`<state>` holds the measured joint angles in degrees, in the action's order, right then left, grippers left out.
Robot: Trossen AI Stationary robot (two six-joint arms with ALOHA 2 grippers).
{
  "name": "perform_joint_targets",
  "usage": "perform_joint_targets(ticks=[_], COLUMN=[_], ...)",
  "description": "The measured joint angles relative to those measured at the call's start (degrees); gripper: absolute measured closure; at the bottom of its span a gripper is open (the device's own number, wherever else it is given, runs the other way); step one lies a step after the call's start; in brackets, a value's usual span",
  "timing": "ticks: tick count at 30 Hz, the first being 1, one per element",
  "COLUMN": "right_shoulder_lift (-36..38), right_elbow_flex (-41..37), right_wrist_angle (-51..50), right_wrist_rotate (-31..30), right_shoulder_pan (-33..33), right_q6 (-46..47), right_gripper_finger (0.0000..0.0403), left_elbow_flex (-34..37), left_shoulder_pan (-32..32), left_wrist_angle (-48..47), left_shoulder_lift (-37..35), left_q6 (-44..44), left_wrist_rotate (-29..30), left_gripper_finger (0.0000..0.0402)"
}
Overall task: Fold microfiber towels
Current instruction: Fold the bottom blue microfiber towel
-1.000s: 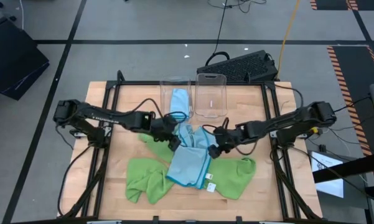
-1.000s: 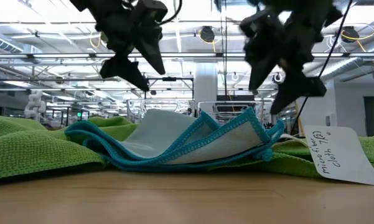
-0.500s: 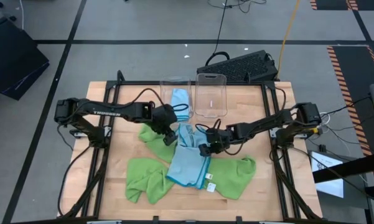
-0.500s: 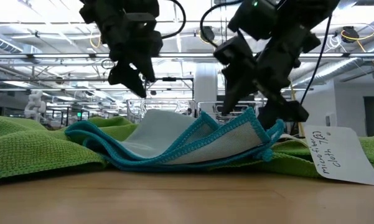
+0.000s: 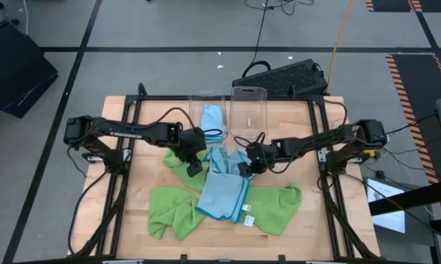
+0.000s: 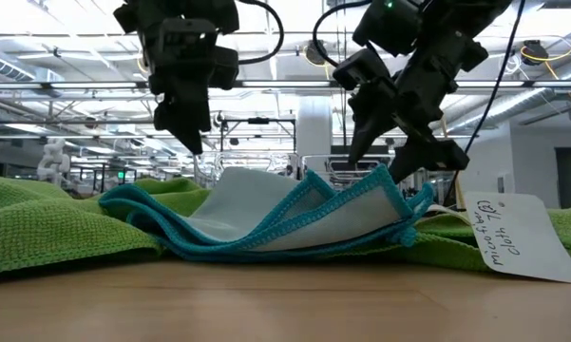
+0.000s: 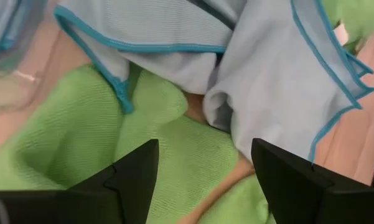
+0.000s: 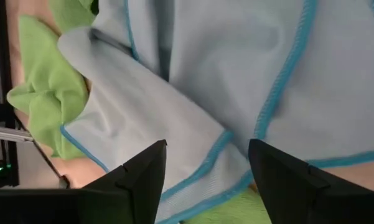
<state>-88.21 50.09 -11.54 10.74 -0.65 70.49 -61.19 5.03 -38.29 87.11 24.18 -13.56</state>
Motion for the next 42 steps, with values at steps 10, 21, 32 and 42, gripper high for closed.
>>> perform_joint_targets(ticks=[10,21,32,42], right_shoulder_lift=[-3.6,-8.9,-11.2,-10.5], right_elbow_flex=[0.0,0.0,0.0,0.0], right_wrist_angle=[3.1,5.5,9.2,10.3], right_wrist_rotate=[10.0,13.9,17.9,16.4], right_shoulder_pan=[3.5,4.4,3.1,2.8], right_q6=[-8.1,-11.2,-9.7,-12.6], right_gripper_finger=[0.0183,0.0189,0.03,0.0394], left_elbow_flex=[0.0,0.0,0.0,0.0], left_shoulder_pan=[-0.9,-1.0,-1.0,1.9], left_wrist_angle=[3.2,6.9,9.2,14.6], left_shoulder_lift=[0.0,0.0,0.0,0.0], left_q6=[5.1,8.2,10.7,16.0], left_wrist_rotate=[0.1,1.1,1.7,-6.6], left_gripper_finger=[0.0144,0.0144,0.0144,0.0144])
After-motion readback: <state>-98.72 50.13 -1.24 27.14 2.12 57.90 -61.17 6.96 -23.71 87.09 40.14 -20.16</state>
